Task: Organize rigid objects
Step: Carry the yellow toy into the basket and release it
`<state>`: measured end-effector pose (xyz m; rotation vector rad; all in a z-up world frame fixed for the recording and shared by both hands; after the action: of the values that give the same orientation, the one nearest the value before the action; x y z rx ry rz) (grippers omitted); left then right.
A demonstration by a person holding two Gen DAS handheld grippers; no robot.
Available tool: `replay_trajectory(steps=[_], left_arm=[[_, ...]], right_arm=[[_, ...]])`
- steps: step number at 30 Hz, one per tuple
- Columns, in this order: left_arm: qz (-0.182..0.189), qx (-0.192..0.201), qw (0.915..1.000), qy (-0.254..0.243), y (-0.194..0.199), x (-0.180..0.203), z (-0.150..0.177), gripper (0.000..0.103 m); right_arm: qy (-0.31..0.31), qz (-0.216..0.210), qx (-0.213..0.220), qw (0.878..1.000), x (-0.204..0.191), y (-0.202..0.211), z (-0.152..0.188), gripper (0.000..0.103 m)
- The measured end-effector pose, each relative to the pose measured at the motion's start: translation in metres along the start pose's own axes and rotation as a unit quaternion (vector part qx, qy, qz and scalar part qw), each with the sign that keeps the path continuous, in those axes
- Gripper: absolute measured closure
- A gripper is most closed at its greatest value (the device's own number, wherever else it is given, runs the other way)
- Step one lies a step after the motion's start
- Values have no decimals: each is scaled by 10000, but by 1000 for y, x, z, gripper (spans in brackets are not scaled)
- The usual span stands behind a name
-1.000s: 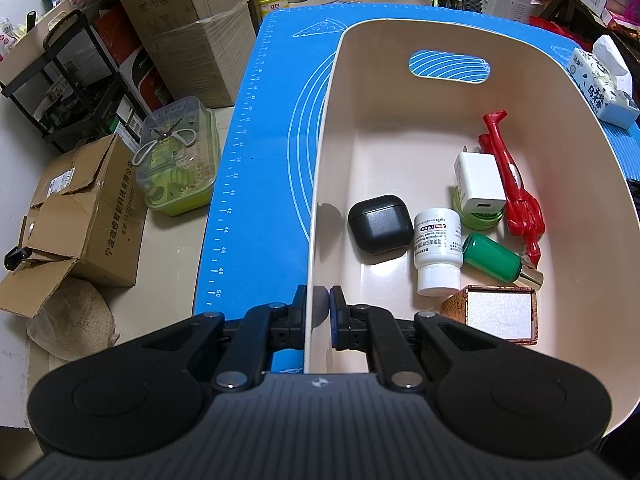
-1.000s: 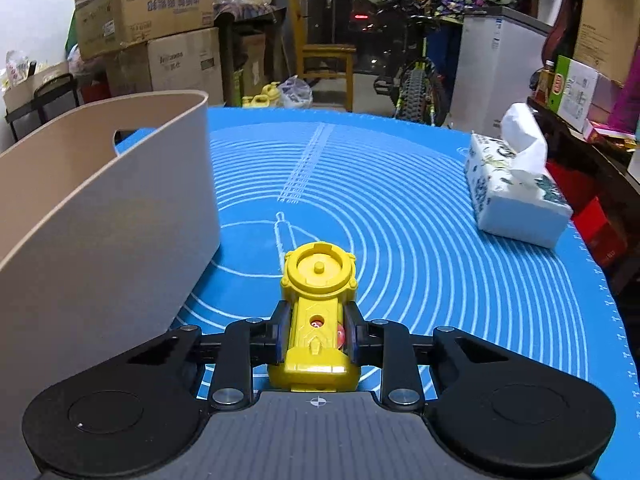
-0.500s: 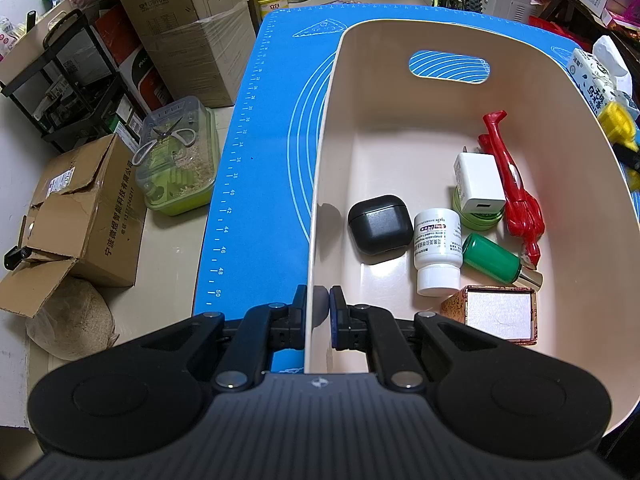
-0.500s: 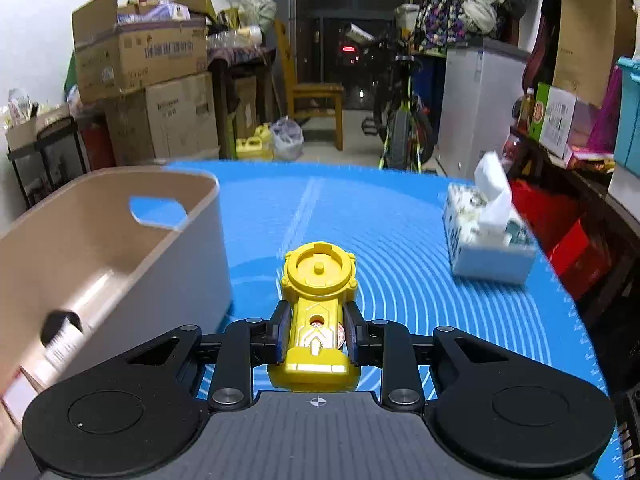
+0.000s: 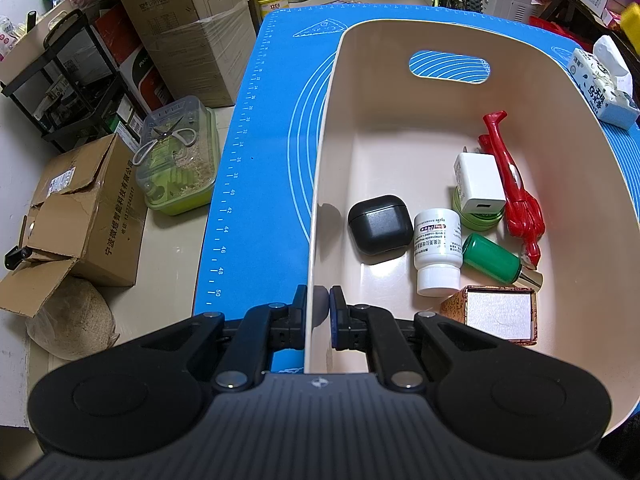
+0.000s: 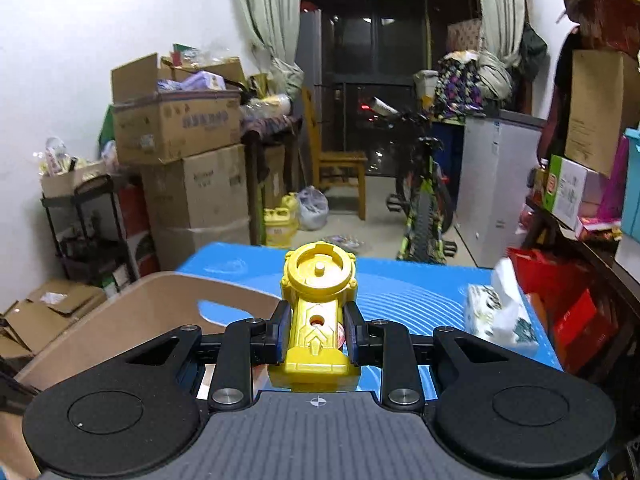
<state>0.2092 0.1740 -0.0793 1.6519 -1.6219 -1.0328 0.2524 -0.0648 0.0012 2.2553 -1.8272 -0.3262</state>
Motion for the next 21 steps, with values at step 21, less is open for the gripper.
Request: replay_trajectory(steps=[21], left_arm=[[0, 4, 10000, -6, 0, 0, 0, 91]], right_arm=[[298, -751, -743, 9940, -115, -28, 11, 67]])
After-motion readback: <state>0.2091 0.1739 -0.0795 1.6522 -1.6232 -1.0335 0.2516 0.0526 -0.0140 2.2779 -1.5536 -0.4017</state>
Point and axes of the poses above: each gripper's, at about its wrist camera, not at the fingertips, and y roughly against the way its jaws point, x to its right, z to its underside, the point moved 8 cm from there along -y, roughly the way its jaws point, and after that the axes turned 6 degrees about x, right-handed, at the moved point
